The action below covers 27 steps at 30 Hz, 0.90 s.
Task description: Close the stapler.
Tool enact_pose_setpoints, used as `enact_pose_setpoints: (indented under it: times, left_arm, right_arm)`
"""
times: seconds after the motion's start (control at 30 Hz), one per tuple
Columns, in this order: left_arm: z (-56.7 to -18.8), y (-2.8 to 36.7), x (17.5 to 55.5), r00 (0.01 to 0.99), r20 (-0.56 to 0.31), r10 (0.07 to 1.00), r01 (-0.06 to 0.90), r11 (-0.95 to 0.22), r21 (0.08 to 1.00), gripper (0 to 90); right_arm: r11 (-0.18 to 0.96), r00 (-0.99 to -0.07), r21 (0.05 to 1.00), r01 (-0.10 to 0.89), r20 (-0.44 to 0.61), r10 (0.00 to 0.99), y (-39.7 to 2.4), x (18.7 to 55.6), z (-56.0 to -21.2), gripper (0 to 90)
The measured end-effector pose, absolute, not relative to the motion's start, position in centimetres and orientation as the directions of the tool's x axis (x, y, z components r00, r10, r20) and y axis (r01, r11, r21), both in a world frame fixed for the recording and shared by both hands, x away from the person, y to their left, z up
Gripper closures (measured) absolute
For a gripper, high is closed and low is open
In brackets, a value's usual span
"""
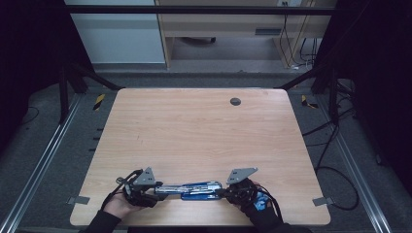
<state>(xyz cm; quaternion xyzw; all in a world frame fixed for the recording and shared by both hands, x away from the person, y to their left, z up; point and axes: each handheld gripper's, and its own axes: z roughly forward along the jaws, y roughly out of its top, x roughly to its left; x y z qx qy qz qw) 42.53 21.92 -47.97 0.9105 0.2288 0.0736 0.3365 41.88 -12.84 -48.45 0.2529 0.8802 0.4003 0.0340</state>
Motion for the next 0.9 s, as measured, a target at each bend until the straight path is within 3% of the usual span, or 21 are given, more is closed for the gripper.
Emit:
enact_pose_setpoints:
  times: [0.9]
  left_arm:
    - [-47.07, 22.01, 42.46, 0.894, 0.0, 0.448, 0.339, -0.678, 0.652, 51.2]
  right_arm:
    - [0.568, -0.874, 0.714, 0.41, 0.131, 0.467, -12.59, 41.93, -48.62, 90.0]
